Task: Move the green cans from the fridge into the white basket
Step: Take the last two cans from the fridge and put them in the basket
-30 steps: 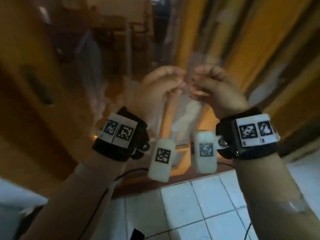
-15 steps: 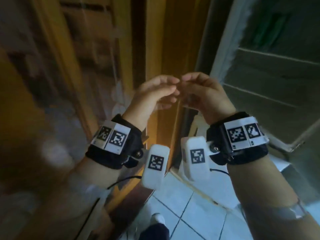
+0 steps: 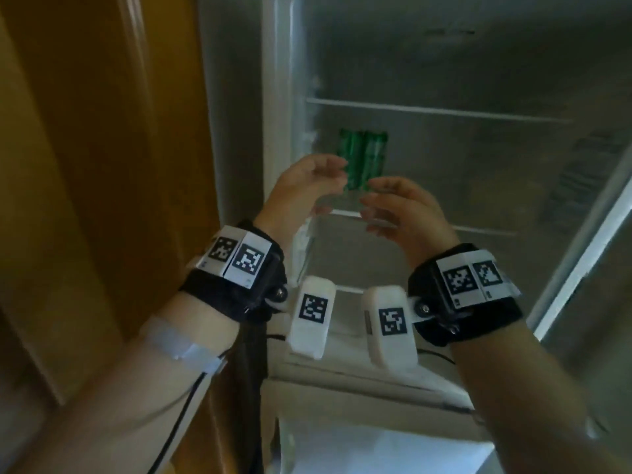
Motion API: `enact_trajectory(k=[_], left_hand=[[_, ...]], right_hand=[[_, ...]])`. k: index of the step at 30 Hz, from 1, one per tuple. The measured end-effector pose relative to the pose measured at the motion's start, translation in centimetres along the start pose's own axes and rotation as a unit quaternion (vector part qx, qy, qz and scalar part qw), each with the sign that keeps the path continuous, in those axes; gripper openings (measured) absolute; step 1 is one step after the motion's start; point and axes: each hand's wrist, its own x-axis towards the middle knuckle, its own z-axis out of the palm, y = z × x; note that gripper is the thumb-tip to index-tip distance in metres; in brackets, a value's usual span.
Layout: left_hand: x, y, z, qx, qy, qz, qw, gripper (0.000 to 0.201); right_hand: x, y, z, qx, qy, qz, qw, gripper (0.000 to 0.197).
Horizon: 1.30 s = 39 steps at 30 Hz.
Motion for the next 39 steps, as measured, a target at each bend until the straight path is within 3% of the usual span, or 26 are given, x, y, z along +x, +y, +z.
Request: enact_trajectory(k=[3, 8, 14, 19, 23, 29, 36, 39], left_hand=[[5.9, -1.7, 1.3, 0.022, -0.011, 0.004, 1.0, 0.025], [13.7, -4.3, 2.8, 0.024, 0.038, -0.026, 0.999, 0.043], [22.0, -8.8, 3.8, -0.007, 0.129, -0.103, 0.986, 0.075], [26.3, -11.4, 3.8, 0.015, 0.136, -0.134, 0.981, 0.075], [27.4, -12.6, 3.4, 0.054, 0.091, -0.142, 0.984, 0.054], [27.9, -12.6, 3.5, 0.05, 0.039, -0.161, 0.985, 0.036], [26.0, -12.7, 4.1, 0.064, 0.072, -0.079, 0.992, 0.044], [23.5, -13.0, 4.2, 0.036, 0.086, -0.028, 0.995, 0.06]], right_hand=[[5.5, 0.3, -1.7, -0.01, 0.014, 0.011, 1.0, 0.021], [14.4, 1.6, -3.8, 0.001, 0.071, 0.042, 0.997, 0.024], [23.6, 4.1, -5.7, 0.01, 0.078, 0.106, 0.991, 0.066], [28.0, 5.7, -6.1, 0.016, 0.051, 0.137, 0.989, 0.082], [29.9, 6.8, -6.5, 0.038, 0.011, 0.13, 0.991, 0.08], [31.1, 7.7, -6.8, -0.045, -0.014, 0.102, 0.994, 0.105], [30.2, 8.7, -7.1, -0.087, -0.062, 0.036, 0.994, 0.101], [28.8, 9.0, -7.5, -0.061, -0.089, 0.012, 0.994, 0.083]])
